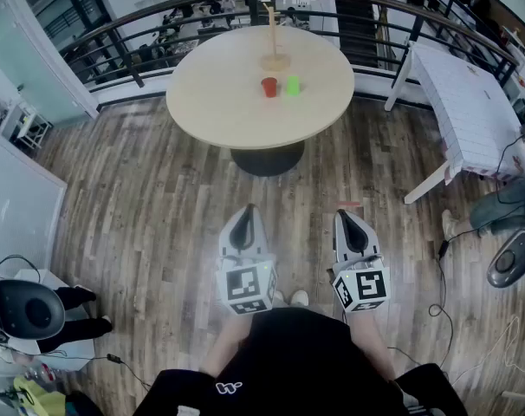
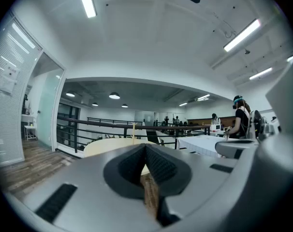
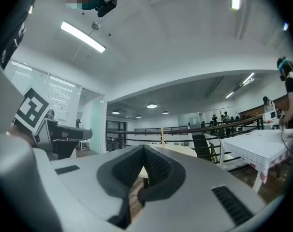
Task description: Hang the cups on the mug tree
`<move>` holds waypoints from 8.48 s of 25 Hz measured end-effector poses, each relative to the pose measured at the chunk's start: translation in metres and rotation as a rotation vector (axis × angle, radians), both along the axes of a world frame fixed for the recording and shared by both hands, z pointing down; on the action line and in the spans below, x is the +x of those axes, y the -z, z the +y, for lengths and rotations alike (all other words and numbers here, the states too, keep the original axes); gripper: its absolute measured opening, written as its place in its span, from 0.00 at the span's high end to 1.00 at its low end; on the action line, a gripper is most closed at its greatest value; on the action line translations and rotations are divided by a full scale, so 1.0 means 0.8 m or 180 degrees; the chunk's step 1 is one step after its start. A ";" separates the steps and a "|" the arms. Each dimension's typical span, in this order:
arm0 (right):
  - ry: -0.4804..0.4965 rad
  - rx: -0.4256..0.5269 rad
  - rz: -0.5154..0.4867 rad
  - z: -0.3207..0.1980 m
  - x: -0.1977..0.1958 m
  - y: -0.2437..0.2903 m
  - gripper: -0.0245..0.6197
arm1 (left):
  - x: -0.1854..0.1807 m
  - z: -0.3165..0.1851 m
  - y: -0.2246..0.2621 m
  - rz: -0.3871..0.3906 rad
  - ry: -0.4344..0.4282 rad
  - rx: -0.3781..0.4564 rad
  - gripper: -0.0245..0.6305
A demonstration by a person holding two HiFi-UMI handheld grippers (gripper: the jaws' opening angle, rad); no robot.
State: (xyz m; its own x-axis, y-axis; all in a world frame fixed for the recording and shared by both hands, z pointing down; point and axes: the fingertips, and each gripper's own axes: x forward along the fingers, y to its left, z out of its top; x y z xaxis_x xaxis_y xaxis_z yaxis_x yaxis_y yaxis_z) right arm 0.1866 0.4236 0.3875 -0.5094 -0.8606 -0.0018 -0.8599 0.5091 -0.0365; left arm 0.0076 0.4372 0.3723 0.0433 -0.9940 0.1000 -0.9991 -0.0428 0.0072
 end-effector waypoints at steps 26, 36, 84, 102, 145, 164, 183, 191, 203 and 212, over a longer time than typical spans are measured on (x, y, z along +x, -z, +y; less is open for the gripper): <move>-0.0081 -0.0170 -0.0302 -0.055 0.031 -0.039 0.95 | 0.005 -0.022 -0.020 -0.0034 0.0135 -0.0115 0.94; -0.0093 -0.0269 -0.0227 -0.151 0.019 -0.071 0.95 | -0.025 -0.112 -0.055 0.0177 0.0280 -0.0253 0.94; 0.2451 -0.1515 0.2947 -0.733 -0.176 -0.147 0.47 | -0.158 -0.650 -0.049 0.0469 0.0430 -0.0402 0.94; 0.2695 -0.2294 0.3687 -0.782 -0.192 -0.260 0.53 | -0.194 -0.636 -0.063 0.0508 0.0631 -0.0457 0.94; 0.2067 -0.1647 0.3036 -0.842 -0.249 -0.192 0.59 | -0.204 -0.657 -0.098 0.0523 0.0593 -0.0681 0.94; 0.1159 0.0138 0.2895 -0.826 -0.242 -0.068 0.59 | -0.182 -0.693 -0.084 0.0507 0.0398 -0.0613 0.94; 0.1554 0.0284 0.3662 -0.916 -0.266 -0.143 0.59 | -0.206 -0.681 -0.096 0.0465 0.0569 -0.0710 0.94; 0.1719 0.0172 0.3833 -0.945 -0.282 -0.188 0.59 | -0.224 -0.674 -0.109 0.0466 0.0737 -0.0804 0.94; 0.1675 0.0212 0.4121 -0.972 -0.291 -0.227 0.59 | -0.229 -0.667 -0.120 0.0477 0.0867 -0.0878 0.94; 0.1599 0.0164 0.4206 -0.988 -0.289 -0.239 0.58 | -0.236 -0.661 -0.117 0.0455 0.0956 -0.0868 0.94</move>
